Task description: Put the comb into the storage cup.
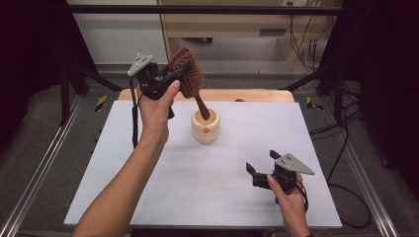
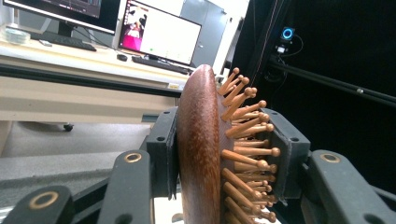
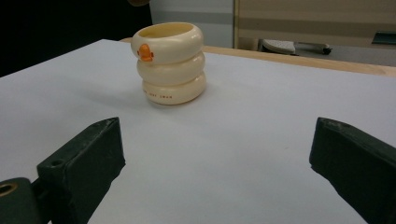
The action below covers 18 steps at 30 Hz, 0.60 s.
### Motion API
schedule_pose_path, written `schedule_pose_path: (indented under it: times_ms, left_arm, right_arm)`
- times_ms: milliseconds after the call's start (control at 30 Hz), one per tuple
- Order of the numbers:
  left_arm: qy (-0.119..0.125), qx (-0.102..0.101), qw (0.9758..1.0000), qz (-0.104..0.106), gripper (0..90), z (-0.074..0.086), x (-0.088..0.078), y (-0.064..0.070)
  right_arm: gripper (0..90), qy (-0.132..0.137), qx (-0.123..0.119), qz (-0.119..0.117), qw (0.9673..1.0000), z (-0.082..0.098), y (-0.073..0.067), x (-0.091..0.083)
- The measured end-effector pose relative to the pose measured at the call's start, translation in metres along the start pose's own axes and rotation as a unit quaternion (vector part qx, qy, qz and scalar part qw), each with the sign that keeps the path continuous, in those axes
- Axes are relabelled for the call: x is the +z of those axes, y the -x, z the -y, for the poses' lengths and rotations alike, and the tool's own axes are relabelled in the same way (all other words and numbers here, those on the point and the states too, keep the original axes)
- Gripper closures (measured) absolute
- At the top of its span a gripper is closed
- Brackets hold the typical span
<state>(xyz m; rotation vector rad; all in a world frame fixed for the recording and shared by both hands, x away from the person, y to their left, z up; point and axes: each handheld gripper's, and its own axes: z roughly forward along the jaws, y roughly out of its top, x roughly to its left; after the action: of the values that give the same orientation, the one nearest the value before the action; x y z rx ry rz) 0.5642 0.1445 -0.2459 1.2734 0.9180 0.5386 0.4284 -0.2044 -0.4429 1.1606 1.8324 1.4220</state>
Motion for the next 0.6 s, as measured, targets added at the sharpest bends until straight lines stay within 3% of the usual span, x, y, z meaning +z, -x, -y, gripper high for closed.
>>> schedule_pose_path:
  times_ms: [200,333,600]
  left_arm:
    - [-0.003,-0.004,1.0,-0.003,52.2,-0.002,0.003,-0.004]
    - [-0.002,0.01,0.9999,-0.011,52.2,-0.003,0.004,-0.006]
    - [-0.003,0.005,0.9998,-0.02,52.1,0.0,0.011,-0.009]
  right_arm:
    - [3.4,0.0,-0.001,0.002,1.0,0.0,0.001,-0.001]
    - [3.4,0.0,-0.002,0.001,1.0,0.0,0.0,0.0]
    - [3.4,0.002,-0.002,-0.001,1.0,0.0,0.0,-0.001]
